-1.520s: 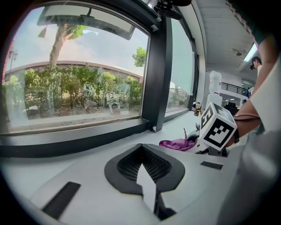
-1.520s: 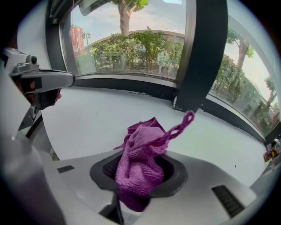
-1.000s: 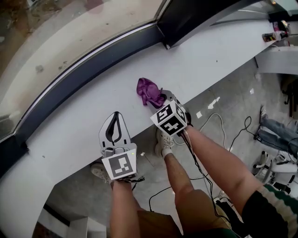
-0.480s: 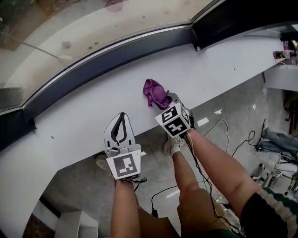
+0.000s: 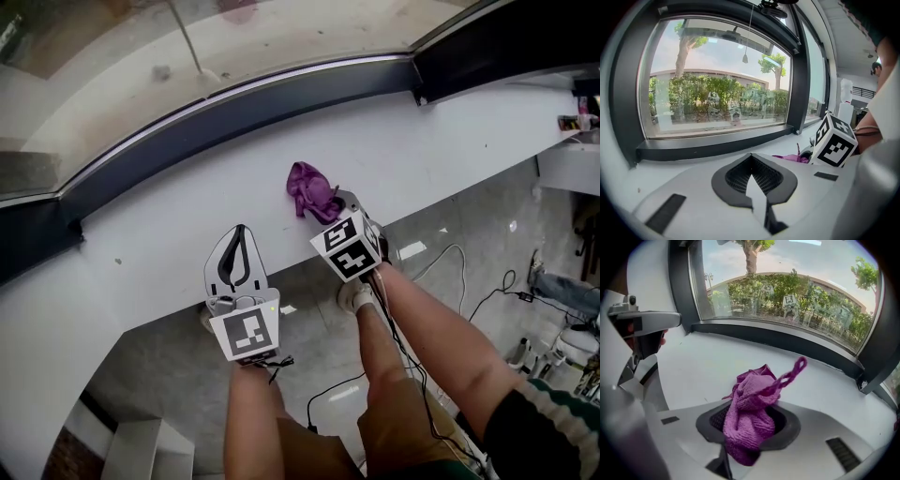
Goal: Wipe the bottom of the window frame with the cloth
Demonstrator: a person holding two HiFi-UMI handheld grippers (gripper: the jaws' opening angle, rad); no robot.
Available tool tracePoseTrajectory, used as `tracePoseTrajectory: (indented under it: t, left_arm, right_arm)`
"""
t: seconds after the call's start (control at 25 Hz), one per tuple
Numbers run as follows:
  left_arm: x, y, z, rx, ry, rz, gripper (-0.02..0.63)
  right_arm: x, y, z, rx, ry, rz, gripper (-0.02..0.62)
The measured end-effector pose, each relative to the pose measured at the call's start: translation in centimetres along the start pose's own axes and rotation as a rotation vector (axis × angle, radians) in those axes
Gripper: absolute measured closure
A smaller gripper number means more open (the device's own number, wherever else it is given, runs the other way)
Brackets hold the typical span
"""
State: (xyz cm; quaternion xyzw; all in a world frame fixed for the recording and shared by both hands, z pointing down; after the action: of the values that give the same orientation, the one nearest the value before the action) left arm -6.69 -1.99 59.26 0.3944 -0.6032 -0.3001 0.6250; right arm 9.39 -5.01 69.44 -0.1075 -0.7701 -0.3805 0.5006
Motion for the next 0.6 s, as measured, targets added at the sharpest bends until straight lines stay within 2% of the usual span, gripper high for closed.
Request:
tracePoseTrajectory:
  t: [0.6]
  left_arm:
    - [-1.4, 2.0, 3.8, -0.029, -0.027, 0.018, 0.603]
  right_arm:
    - [2.5, -2.4, 4.8, -0.036, -0.052, -0.006, 0.451]
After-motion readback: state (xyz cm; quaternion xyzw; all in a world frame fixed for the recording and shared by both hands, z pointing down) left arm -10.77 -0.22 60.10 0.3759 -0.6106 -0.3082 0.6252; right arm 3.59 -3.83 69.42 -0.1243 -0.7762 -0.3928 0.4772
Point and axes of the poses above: the fingertips, and each gripper's own axes: x forward along the fingers, z to its left, y out of its underside, the point moved 5 cm from there along -x, backward along the fingers, and after that the axes turned 12 degrees about -y, right-handed, at the moved point
